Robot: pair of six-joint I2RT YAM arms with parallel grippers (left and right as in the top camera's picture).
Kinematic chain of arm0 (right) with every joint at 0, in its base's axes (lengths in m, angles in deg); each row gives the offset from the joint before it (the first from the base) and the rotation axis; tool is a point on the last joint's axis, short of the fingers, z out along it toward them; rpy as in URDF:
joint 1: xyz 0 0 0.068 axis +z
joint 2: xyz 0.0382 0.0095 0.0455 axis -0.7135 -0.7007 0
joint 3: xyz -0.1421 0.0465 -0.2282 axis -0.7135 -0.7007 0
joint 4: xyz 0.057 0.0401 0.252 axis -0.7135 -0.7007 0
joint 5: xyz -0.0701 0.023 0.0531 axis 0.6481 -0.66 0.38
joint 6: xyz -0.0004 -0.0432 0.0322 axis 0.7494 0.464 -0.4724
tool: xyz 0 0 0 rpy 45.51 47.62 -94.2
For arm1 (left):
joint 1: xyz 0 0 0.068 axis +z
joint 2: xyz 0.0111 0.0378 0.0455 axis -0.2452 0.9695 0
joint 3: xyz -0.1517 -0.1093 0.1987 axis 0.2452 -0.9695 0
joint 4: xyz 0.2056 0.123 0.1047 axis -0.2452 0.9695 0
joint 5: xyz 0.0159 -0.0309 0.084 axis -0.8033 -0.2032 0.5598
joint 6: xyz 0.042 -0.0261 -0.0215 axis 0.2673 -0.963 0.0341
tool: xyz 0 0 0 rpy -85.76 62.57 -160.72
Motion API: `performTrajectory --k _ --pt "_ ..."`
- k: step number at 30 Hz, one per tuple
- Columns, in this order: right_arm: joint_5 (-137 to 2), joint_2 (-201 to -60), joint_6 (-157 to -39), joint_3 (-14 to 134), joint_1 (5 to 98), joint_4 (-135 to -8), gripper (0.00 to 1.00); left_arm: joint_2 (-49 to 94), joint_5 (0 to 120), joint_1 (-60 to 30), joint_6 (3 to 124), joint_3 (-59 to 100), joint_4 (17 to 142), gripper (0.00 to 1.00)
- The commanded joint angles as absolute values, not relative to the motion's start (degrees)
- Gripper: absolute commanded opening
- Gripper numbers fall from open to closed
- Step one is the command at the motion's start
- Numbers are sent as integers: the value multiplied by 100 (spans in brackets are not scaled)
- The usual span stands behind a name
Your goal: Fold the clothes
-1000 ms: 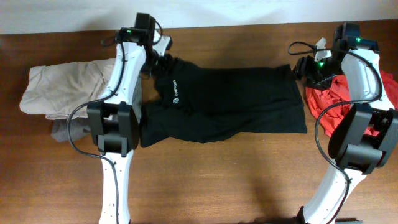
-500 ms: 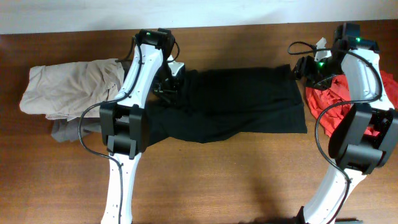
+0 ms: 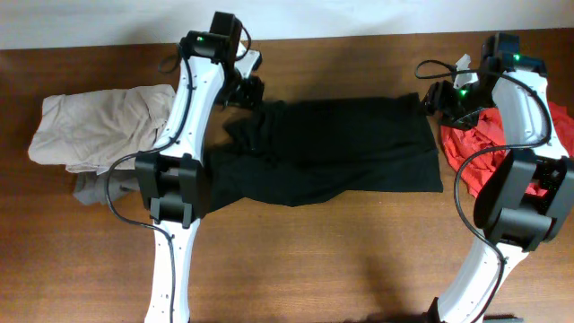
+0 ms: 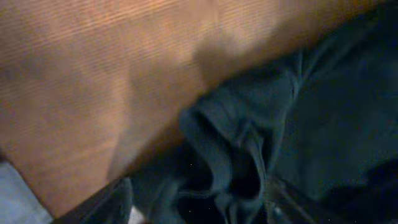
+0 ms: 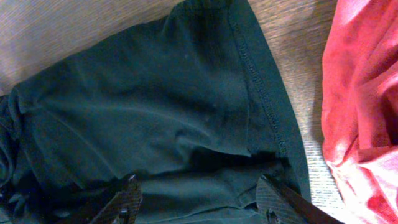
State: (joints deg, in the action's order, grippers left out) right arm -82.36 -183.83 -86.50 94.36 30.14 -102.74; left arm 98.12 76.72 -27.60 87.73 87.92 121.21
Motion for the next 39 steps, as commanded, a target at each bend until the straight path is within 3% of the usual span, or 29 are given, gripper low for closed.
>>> performTrajectory --k 1,11,14,16,31,39 --pt "-8269 -18372 -8585 9489 3056 -10257 65 10079 7526 -2769 8814 8859 11861 69" --pt "-8267 -18372 -8585 9489 3056 -10255 65 10627 7288 -2946 8969 8859 11457 64" --pt "-8267 -18372 -8585 9489 3056 -10257 65 10627 7224 -3014 9079 8859 11369 26" --pt "-8269 -18372 -8585 9489 3056 -10259 65 10619 7220 -3077 9092 8883 11308 16" --pt "-8267 -18372 -8585 9489 3056 -10279 65 10610 7220 -3202 9094 10197 12698 10" --pt "-8267 -18372 -8585 9489 3056 -10279 65 10612 7240 -3547 9094 10330 13745 13"
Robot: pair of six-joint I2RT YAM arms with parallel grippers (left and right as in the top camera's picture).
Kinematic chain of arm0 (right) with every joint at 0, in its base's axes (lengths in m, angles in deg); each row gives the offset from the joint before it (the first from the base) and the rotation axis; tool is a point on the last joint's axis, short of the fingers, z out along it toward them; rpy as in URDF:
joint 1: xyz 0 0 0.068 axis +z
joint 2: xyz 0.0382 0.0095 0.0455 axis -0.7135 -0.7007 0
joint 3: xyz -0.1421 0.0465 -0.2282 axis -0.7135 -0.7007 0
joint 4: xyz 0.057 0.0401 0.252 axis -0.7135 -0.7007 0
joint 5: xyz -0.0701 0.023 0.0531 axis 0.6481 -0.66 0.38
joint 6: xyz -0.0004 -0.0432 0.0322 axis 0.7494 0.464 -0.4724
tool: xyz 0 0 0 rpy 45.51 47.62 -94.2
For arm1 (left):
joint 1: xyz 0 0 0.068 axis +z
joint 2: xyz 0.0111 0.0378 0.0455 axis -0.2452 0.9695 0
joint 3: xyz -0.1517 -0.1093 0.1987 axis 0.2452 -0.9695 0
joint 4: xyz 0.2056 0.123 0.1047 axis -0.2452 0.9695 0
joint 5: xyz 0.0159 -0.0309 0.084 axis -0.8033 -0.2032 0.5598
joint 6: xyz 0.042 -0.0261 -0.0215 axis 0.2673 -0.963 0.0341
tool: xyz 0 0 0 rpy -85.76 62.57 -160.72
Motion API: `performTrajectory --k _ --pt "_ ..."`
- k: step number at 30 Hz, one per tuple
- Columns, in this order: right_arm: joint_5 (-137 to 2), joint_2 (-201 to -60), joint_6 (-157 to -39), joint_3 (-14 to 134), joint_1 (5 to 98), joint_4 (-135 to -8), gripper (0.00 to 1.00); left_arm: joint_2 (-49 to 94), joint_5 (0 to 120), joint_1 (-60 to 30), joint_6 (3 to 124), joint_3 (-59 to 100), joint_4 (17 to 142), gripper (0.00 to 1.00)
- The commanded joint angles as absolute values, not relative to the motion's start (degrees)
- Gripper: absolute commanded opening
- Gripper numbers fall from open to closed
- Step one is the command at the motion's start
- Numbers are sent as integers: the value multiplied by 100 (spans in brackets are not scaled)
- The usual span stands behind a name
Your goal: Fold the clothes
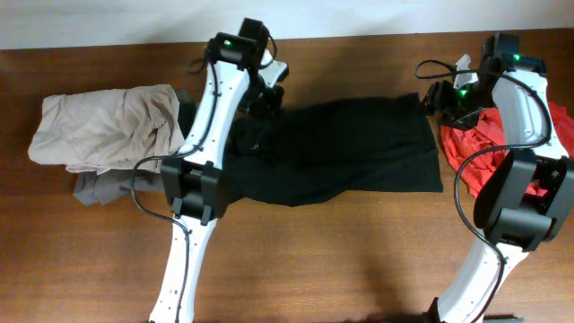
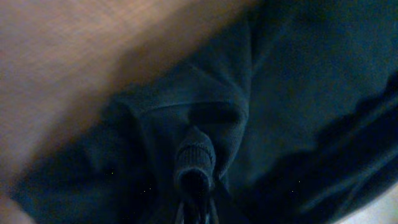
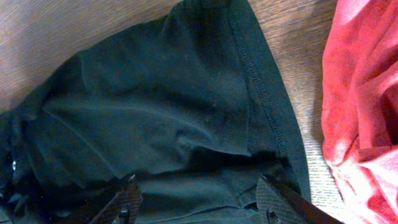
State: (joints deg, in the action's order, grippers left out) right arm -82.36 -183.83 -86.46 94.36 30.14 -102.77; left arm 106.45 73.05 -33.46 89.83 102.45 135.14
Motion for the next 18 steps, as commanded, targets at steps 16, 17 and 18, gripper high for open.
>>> performTrajectory --k 16,17,18 --pt "-8269 -18372 -8587 9489 3056 -10266 66 10610 7804 -3759 9114 10422 14071 27" --pt "-8275 -18372 -8587 9489 3058 -10255 72 10610 7863 -3737 9116 10431 13981 27" --pt "-8297 -18372 -8587 9489 3062 -10242 76 10612 7869 -3711 9114 10431 13883 27"
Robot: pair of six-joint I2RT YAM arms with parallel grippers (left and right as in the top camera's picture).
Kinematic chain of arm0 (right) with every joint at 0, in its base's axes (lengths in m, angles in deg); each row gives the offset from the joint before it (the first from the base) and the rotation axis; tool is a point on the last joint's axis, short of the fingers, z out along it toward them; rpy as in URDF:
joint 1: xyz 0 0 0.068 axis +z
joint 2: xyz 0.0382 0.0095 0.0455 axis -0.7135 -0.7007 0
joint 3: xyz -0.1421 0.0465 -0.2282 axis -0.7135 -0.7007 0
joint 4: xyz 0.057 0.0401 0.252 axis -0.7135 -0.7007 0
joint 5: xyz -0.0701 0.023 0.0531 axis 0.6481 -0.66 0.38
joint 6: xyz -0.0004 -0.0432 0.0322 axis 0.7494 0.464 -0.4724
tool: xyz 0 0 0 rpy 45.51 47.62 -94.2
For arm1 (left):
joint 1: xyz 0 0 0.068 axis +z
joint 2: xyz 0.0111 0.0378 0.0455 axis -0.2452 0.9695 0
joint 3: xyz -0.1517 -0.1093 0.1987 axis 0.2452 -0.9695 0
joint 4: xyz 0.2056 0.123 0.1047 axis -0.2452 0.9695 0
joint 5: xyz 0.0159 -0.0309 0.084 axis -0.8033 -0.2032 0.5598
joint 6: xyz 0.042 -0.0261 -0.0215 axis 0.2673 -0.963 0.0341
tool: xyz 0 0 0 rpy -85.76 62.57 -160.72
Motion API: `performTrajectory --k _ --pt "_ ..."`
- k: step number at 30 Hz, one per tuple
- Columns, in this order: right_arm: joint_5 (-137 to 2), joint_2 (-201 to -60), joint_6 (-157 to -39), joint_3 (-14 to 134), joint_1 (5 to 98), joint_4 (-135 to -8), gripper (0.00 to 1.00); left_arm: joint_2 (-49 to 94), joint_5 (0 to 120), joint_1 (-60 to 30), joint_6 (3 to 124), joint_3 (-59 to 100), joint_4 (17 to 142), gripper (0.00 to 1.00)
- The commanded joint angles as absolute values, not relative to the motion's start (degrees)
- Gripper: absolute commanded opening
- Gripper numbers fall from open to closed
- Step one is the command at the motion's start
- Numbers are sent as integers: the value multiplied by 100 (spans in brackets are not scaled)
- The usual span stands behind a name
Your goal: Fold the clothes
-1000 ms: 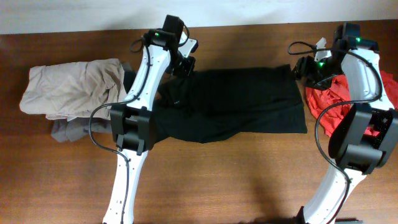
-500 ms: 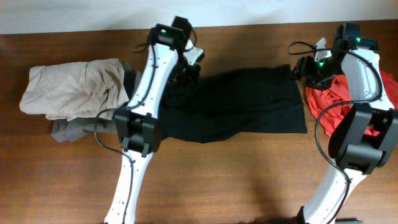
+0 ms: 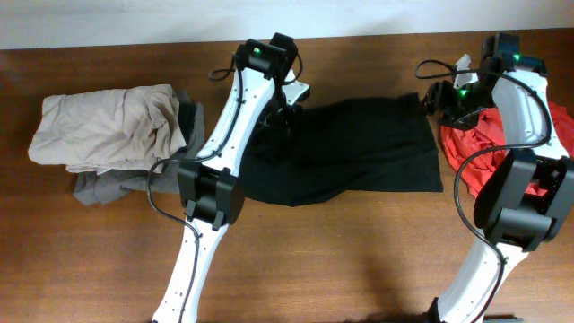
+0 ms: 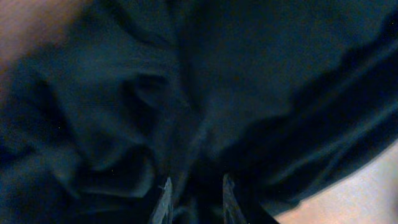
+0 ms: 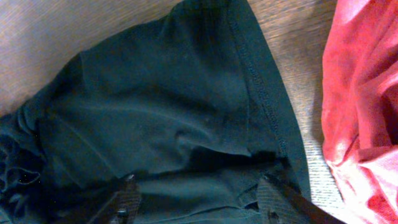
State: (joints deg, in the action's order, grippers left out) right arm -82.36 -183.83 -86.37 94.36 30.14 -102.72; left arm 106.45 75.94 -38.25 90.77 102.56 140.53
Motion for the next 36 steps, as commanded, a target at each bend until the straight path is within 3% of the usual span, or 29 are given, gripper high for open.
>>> performTrajectory --k 1,6,20,32,35,36 --pt "-8312 -18372 -8587 9489 3067 -10222 77 10612 7865 -3698 9114 10431 13813 28" --pt "-8291 -18383 -8583 9489 3141 -9776 76 10745 7863 -3720 9118 10427 13645 34" --pt "-8199 -19198 -8589 9489 3174 -7929 77 11150 7852 -3923 9116 10359 14191 34" --pt "-8310 -19954 -8613 9489 3224 -7359 76 11152 7852 -3923 9114 10359 14191 34" --pt "-8310 -20039 -8609 9489 3364 -7356 64 11152 7849 -3923 9114 10359 14191 34" --pt "-8304 -20046 -8598 9489 3456 -7402 55 11152 7852 -3923 9114 10359 14191 34"
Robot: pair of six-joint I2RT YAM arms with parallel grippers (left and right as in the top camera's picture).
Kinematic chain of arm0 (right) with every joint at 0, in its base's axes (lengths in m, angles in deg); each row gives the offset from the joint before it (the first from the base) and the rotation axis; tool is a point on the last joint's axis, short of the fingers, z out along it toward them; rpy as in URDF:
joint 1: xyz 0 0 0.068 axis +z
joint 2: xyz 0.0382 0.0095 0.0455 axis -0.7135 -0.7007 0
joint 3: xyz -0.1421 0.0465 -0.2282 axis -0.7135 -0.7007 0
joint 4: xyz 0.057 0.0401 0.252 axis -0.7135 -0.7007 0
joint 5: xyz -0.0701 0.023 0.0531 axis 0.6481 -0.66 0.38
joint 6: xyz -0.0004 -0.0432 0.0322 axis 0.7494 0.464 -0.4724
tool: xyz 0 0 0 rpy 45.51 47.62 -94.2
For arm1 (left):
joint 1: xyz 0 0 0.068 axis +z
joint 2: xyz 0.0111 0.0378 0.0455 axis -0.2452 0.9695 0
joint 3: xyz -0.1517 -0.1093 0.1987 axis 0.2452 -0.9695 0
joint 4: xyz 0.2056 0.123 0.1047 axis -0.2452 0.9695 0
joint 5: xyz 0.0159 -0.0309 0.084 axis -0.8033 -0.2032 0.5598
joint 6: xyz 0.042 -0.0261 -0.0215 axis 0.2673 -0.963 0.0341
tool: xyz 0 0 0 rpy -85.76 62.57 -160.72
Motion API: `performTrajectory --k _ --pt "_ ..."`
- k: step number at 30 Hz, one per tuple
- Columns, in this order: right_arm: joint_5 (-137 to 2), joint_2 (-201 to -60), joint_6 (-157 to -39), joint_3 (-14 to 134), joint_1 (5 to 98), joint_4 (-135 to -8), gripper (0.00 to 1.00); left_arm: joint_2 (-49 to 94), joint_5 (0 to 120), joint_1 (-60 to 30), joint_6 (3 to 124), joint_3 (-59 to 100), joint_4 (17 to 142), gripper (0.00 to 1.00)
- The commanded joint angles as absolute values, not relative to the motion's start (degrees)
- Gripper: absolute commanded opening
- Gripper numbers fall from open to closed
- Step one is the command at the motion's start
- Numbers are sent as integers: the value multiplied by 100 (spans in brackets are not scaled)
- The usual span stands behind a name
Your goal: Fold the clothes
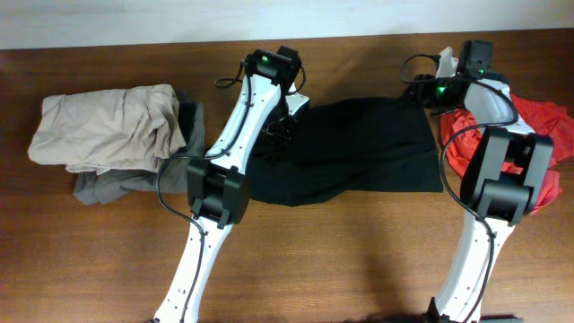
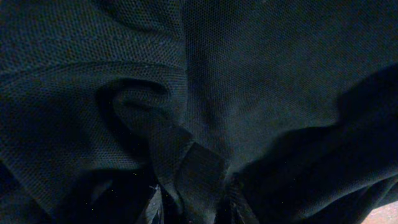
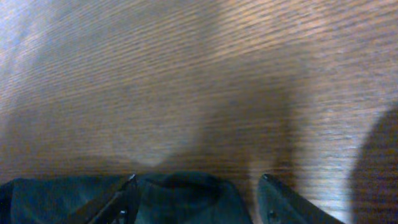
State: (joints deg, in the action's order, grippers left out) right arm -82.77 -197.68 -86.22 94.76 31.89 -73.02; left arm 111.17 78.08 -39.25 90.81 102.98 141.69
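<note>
The black garment (image 1: 359,152) lies spread across the middle of the table, with its left end bunched up. My left gripper (image 1: 280,126) sits on that bunched end. In the left wrist view the gripper (image 2: 193,198) is shut on a fold of the black fabric (image 2: 205,93), which fills the whole view. My right gripper (image 1: 423,90) is at the garment's far right corner. The right wrist view shows this gripper (image 3: 199,186) open, its fingers (image 3: 124,196) either side of the corner (image 3: 186,199) over bare wood.
A beige garment (image 1: 99,126) is piled at the left, on top of a grey one (image 1: 99,187). A red garment (image 1: 543,126) lies at the right edge behind the right arm. The table's far edge (image 1: 359,38) runs just beyond both grippers.
My right gripper has moved from over the garment's right hem to its far right corner, still open. My left gripper keeps its hold and sits closer to the fabric.
My left gripper was first open over the garment's left end, which reached well to the left. Then it was shut on a fold there. Later it held that end further right, over the garment. My right gripper stayed open over the right hem until now.
</note>
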Motion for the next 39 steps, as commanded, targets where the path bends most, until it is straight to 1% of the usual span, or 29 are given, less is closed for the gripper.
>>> performTrajectory --k 1,3,5,6,12,14,20,29,32,36,39 --pt "-8293 -20046 -8585 9489 3484 -7437 49 11152 7852 -3923 9114 10359 14191 34" --pt "-8288 -20042 -8591 9502 3510 -7547 25 11152 7852 -3923 9114 10359 14191 34" --pt "-8286 -20029 -8591 9535 3469 -7704 6 11152 7852 -3923 9114 10359 14191 34" --pt "-8288 -20015 -8591 9576 3440 -7802 4 11152 7854 -3923 9114 10359 14191 34" --pt "-8291 -19679 -8583 10350 3139 -8827 4 11152 7898 -3921 9114 10359 14191 34" --pt "-8323 -19546 -8414 10647 3084 -9138 4 11152 7895 -3916 9114 10359 14191 34" --pt "-8310 -19384 -8224 11309 3091 -9951 4 11152 7893 -3919 9114 10359 14191 34" --pt "-8306 -19360 -8224 11355 3095 -11044 4 11145 7889 -3919 9112 10359 14191 34" --pt "-8030 -19355 -8226 11355 3086 -11520 4 11117 7799 -3916 9112 10359 14191 34" --pt "-7652 -19355 -8226 11355 3091 -11907 4 11014 7799 -3919 9112 10359 14191 34" --pt "-7613 -19355 -8229 11355 3091 -12095 4 10848 7799 -3919 9112 10359 14191 34"
